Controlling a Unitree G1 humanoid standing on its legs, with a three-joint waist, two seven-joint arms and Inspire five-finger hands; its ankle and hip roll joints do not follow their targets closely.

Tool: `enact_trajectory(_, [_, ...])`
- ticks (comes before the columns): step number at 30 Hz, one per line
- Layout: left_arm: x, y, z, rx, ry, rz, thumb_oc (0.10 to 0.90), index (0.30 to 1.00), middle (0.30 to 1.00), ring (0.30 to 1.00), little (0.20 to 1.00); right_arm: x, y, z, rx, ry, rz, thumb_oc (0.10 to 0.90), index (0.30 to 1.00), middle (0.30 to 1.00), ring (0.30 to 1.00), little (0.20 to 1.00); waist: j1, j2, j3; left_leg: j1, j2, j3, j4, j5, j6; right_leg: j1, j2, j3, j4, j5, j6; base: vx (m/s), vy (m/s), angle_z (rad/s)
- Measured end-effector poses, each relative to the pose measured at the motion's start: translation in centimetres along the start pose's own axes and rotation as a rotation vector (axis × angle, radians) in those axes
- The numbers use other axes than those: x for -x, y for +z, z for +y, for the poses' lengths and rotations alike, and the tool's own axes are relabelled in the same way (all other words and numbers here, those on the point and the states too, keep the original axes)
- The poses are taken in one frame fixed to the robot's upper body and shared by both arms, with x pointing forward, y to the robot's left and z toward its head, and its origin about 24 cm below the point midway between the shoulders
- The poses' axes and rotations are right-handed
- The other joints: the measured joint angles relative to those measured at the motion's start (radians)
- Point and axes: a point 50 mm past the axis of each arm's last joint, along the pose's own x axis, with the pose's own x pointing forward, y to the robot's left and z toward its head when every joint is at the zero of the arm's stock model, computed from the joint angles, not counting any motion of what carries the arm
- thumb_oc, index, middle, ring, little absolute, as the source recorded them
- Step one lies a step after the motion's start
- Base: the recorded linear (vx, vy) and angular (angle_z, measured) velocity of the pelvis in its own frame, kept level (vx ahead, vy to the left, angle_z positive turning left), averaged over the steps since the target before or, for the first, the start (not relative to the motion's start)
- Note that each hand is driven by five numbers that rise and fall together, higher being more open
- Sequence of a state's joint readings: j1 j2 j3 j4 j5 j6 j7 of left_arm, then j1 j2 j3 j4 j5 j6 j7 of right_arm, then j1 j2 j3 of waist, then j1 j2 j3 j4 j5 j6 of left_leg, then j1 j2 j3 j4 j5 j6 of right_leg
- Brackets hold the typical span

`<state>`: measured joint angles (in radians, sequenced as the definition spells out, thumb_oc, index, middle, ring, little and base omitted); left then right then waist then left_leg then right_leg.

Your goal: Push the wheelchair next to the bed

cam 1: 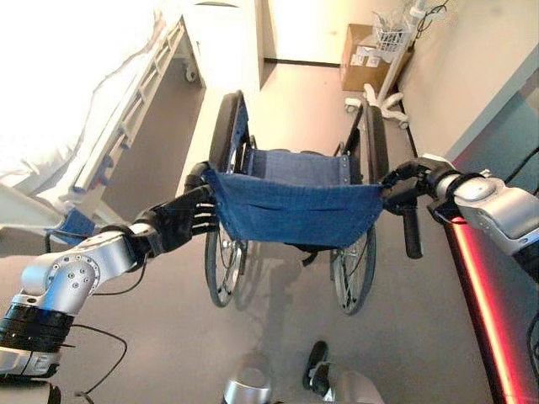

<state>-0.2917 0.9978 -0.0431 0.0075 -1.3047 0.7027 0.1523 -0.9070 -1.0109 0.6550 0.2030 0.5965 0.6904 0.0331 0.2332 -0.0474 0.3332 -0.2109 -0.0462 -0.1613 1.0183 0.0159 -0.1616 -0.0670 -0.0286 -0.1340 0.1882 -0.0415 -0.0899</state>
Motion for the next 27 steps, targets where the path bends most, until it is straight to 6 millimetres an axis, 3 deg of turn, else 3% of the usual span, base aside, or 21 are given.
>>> enact_trajectory(1, [0.0,0.0,-0.1,0.010,-0.011,-0.001,0.400,0.300,0.300,0.300,0.300,0.0,0.0,-0.1,0.008,-0.004,0.005,0.400,0.300,0.300,0.300,0.300,-0.004,-0.026,0.011,-0.061,-0.059,0.012,0.008,-0.006,0.010,0.024,-0.006,0.061,-0.024,-0.017,0.006,0.25,-0.079,0.38])
enact_trajectory(3, [0.1,0.1,-0.3,0.006,-0.029,-0.004,0.400,0.300,0.300,0.300,0.300,-0.2,-0.4,0.1,0.009,0.001,0.027,0.400,0.300,0.300,0.300,0.300,0.009,-0.061,0.028,-0.090,-0.103,0.038,-0.120,-0.043,0.069,0.081,-0.009,0.156,-0.068,-0.031,0.024,0.33,-0.068,0.20])
enact_trajectory(4, [0.3,0.0,-0.4,0.013,-0.045,-0.004,0.400,0.300,0.300,0.300,0.300,-0.2,-0.4,0.1,0.010,0.002,0.032,0.400,0.300,0.300,0.300,0.300,0.018,-0.069,0.031,-0.076,-0.100,0.039,-0.212,-0.048,0.075,0.090,-0.011,0.181,-0.069,-0.035,0.031,0.39,-0.014,-0.07])
enact_trajectory(5, [0.5,-0.2,-0.4,0.020,-0.057,0.004,0.400,0.300,0.300,0.300,0.300,-0.3,-0.6,0.1,0.008,0.001,0.039,0.400,0.300,0.300,0.300,0.300,0.027,-0.070,0.031,-0.054,-0.078,0.030,-0.394,-0.046,0.073,0.117,-0.009,0.214,-0.084,-0.050,0.055,0.34,0.005,-0.31])
enact_trajectory(6, [0.6,-0.4,-0.4,0.020,-0.060,0.010,0.400,0.300,0.300,0.300,0.300,-0.3,-0.6,0.1,0.006,0.002,0.040,0.400,0.300,0.300,0.300,0.300,0.035,-0.067,0.031,-0.028,-0.063,0.026,-0.508,-0.045,0.070,0.129,-0.008,0.231,-0.087,-0.058,0.066,0.35,0.008,-0.41])
enact_trajectory(7, [0.7,-0.7,-0.4,0.024,-0.069,0.021,0.400,0.300,0.300,0.300,0.300,-0.3,-0.6,0.0,0.007,-0.001,0.040,0.400,0.300,0.300,0.300,0.300,0.043,-0.050,0.031,0.041,-0.032,0.020,-0.747,-0.032,0.052,0.156,-0.008,0.247,-0.097,-0.072,0.088,0.32,-0.003,-0.48])
enact_trajectory(8, [0.7,-1.2,-0.6,0.035,-0.087,0.032,0.400,0.300,0.300,0.300,0.300,-0.1,-0.4,-0.6,0.012,-0.015,0.039,0.400,0.300,0.300,0.300,0.300,0.042,0.001,0.028,0.102,0.006,0.001,-0.900,-0.001,0.003,0.169,0.004,0.244,-0.074,-0.099,0.125,0.43,-0.035,-0.49])
enact_trajectory(9, [0.7,-1.7,-0.8,0.052,-0.100,0.037,0.400,0.300,0.300,0.300,0.300,0.1,-0.3,-1.0,0.020,-0.029,0.035,0.400,0.300,0.300,0.300,0.300,0.040,0.046,0.016,0.117,0.035,0.035,-0.916,0.035,0.030,0.171,0.019,0.223,-0.050,-0.137,0.152,0.40,-0.042,-0.56])
enact_trajectory(10, [0.6,-1.8,-0.7,0.067,-0.102,0.027,0.400,0.300,0.300,0.300,0.300,0.0,0.1,-1.0,0.026,-0.037,0.023,0.400,0.300,0.300,0.300,0.300,0.066,0.054,0.018,0.115,0.057,0.113,-0.909,0.034,0.034,0.141,0.010,0.145,0.101,-0.172,0.179,0.48,-0.089,-0.46])
enact_trajectory(11, [0.7,-1.8,-0.6,0.076,-0.095,0.004,0.400,0.300,0.300,0.300,0.300,-0.1,0.3,-0.8,0.045,-0.044,0.016,0.400,0.300,0.300,0.300,0.300,0.058,0.043,0.014,0.121,0.078,0.226,-0.901,0.050,0.033,0.116,0.014,0.016,0.257,-0.230,0.121,0.26,-0.066,-0.27])
enact_trajectory(12, [0.7,-1.6,-0.5,0.071,-0.091,-0.007,0.400,0.300,0.300,0.300,0.300,0.0,0.3,-0.8,0.044,-0.042,0.016,0.400,0.300,0.300,0.300,0.300,0.056,0.026,0.008,0.121,0.066,0.250,-0.903,0.047,0.044,0.141,0.021,-0.028,0.231,-0.242,0.109,0.41,-0.075,0.12])
enact_trajectory(13, [0.7,-1.3,-0.4,0.059,-0.082,-0.025,0.400,0.300,0.300,0.300,0.300,0.0,0.5,-0.8,0.044,-0.035,0.009,0.400,0.300,0.300,0.300,0.300,0.045,-0.015,0.001,0.104,0.035,0.314,-0.872,0.025,0.061,0.219,0.021,-0.104,0.093,-0.271,0.089,0.33,-0.023,0.47])
enact_trajectory(14, [0.3,-1.2,-0.4,0.073,-0.080,-0.040,0.400,0.300,0.300,0.300,0.300,0.2,0.8,-1.1,0.048,-0.041,0.000,0.400,0.300,0.300,0.300,0.300,0.024,-0.042,-0.003,0.063,0.001,0.401,-0.792,0.002,0.092,0.329,0.003,-0.151,-0.087,-0.273,0.098,0.59,-0.018,0.67])
enact_trajectory(15, [0.0,-1.2,-0.5,0.082,-0.079,-0.045,0.400,0.300,0.300,0.300,0.300,0.2,0.9,-1.1,0.053,-0.048,-0.004,0.400,0.300,0.300,0.300,0.300,0.005,-0.039,-0.005,0.054,-0.006,0.436,-0.740,-0.029,0.140,0.371,0.008,-0.150,-0.123,-0.259,0.111,0.46,-0.004,0.58])
enact_trajectory(17, [0.1,-0.7,-0.3,0.073,-0.080,-0.062,0.400,0.300,0.300,0.300,0.300,-0.3,1.0,-0.8,0.054,-0.051,0.000,0.400,0.300,0.300,0.300,0.300,0.013,-0.040,-0.015,-0.005,-0.001,0.352,-0.572,-0.116,0.246,0.384,0.018,-0.119,-0.089,-0.261,0.115,0.37,-0.009,0.16])
enact_trajectory(18, [0.2,-0.3,-0.4,0.075,-0.088,-0.076,0.400,0.300,0.300,0.300,0.300,-0.4,0.9,-0.9,0.051,-0.053,0.006,0.400,0.300,0.300,0.300,0.300,0.017,-0.059,-0.017,-0.041,-0.016,0.350,-0.531,-0.155,0.221,0.380,0.013,-0.102,-0.067,-0.266,0.122,0.41,-0.033,0.07])
enact_trajectory(19, [-0.1,-0.4,-0.9,0.090,-0.115,-0.084,0.400,0.300,0.300,0.300,0.300,-0.3,0.4,-1.4,0.049,-0.052,0.027,0.400,0.300,0.300,0.300,0.300,0.025,-0.047,-0.027,0.016,-0.028,0.369,-0.694,-0.120,0.212,0.363,0.018,-0.104,0.019,-0.277,0.145,0.38,-0.053,-0.10])
enact_trajectory(20, [0.1,-0.2,-0.5,0.084,-0.109,-0.079,0.400,0.300,0.300,0.300,0.300,-0.7,0.2,-0.5,0.047,-0.039,0.025,0.400,0.300,0.300,0.300,0.300,0.036,-0.050,-0.026,0.066,-0.014,0.393,-0.744,-0.073,0.305,0.289,0.007,-0.121,0.236,-0.288,0.264,0.33,-0.067,-0.15])
enact_trajectory(23, [0.3,0.2,-0.4,0.071,-0.106,-0.086,0.400,0.300,0.300,0.300,0.300,-0.8,0.0,-0.3,0.039,-0.033,0.027,0.400,0.300,0.300,0.300,0.300,0.029,-0.059,-0.029,0.136,-0.032,0.383,-0.808,-0.075,0.308,0.142,-0.023,-0.104,0.559,-0.217,0.373,0.25,-0.071,0.13])
enact_trajectory(25, [0.4,1.2,-0.4,0.045,-0.095,-0.101,0.400,0.300,0.300,0.300,0.300,-0.8,0.2,-0.2,0.034,-0.040,0.016,0.400,0.300,0.300,0.300,0.300,0.021,-0.056,-0.027,0.193,-0.044,0.315,-0.863,-0.081,0.317,0.062,-0.003,-0.078,0.664,-0.207,0.353,0.27,-0.032,0.14])
enact_trajectory(27, [0.5,1.6,0.1,0.035,-0.069,-0.099,0.400,0.300,0.300,0.300,0.300,-0.9,0.6,0.0,0.030,-0.046,-0.006,0.400,0.300,0.300,0.300,0.300,0.013,-0.029,-0.015,0.263,-0.045,0.215,-0.928,-0.067,0.300,0.037,-0.010,-0.073,0.623,-0.248,0.279,0.26,-0.032,0.00])
